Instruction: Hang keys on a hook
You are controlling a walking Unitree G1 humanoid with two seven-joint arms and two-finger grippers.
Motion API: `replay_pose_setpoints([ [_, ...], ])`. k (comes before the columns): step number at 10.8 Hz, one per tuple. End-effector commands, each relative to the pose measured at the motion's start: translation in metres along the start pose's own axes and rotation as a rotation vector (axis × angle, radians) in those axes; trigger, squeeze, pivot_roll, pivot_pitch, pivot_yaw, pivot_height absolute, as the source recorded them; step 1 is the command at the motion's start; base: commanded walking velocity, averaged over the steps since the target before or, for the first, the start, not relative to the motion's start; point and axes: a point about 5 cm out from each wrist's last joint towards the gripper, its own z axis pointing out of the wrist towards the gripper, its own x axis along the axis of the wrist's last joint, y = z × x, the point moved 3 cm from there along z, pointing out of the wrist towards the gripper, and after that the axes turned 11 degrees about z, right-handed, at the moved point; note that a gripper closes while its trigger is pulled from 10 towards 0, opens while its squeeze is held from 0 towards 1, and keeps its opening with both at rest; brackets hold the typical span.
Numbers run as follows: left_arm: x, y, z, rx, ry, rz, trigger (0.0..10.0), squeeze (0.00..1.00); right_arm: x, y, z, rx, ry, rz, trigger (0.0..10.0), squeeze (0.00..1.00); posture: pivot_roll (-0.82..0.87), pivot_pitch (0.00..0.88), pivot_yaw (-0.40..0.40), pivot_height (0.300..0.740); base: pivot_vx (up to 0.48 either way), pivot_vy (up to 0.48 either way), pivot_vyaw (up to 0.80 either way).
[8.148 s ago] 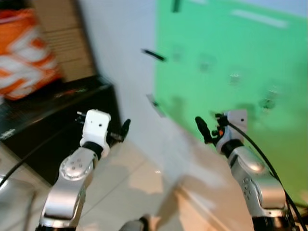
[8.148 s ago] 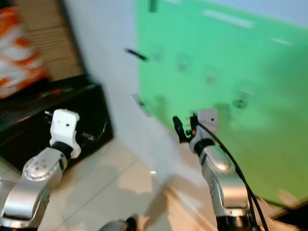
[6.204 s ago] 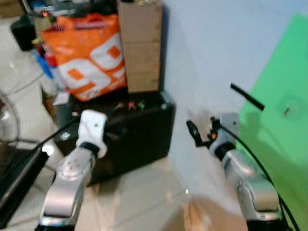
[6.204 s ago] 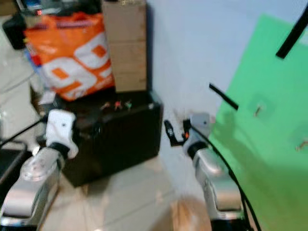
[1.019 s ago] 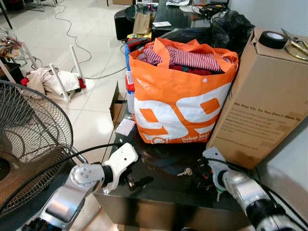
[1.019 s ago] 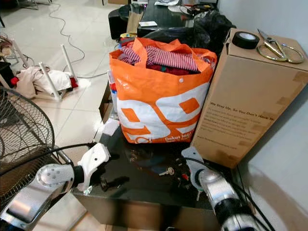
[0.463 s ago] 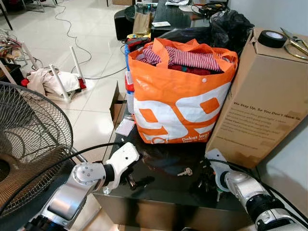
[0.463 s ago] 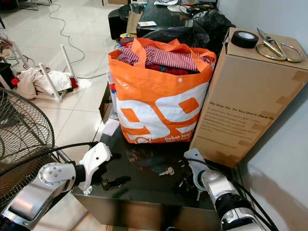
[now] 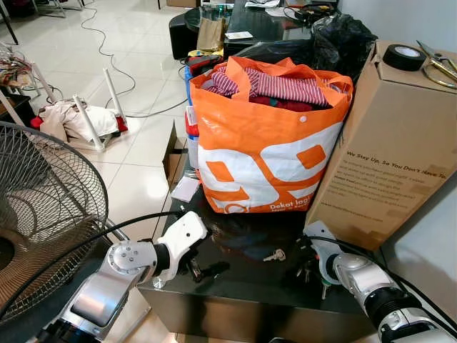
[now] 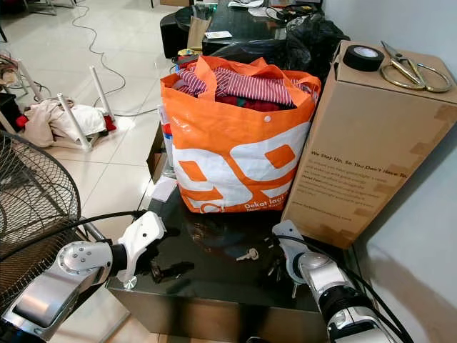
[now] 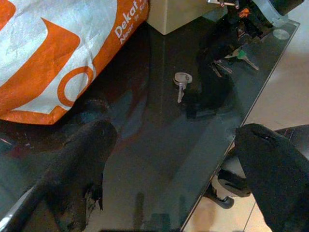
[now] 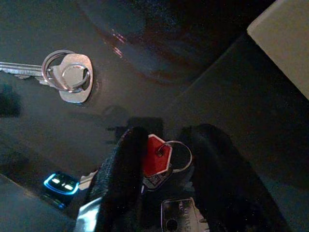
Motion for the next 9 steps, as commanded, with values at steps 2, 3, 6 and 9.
replay_pose_setpoints([
  [2,0.002,-0.002,0.002,-0.014,-0.002,0.015,10.0,0.09,-0.007,0.001,0.001,-0.001,-0.017,0.023,0.0,0.00,-0.07,0.000,0.029,0.740,0.000,0.000,0.00],
  [3,0.002,-0.002,0.002,-0.015,-0.003,0.018,10.0,0.09,-0.008,0.000,0.001,0.003,-0.014,0.032,0.0,0.00,-0.07,0.000,0.032,0.740,0.000,0.000,0.00],
  [6,0.003,-0.005,0.003,-0.023,-0.003,0.029,10.0,0.09,0.007,-0.013,0.001,0.067,0.081,0.110,0.0,0.00,-0.07,0.000,0.047,0.740,0.000,0.000,0.00],
  [9,0.004,-0.006,0.004,-0.030,-0.002,0.038,10.0,0.09,0.025,-0.011,-0.005,0.084,0.183,0.175,0.0,0.00,-0.08,0.000,0.055,0.740,0.000,0.000,0.00],
])
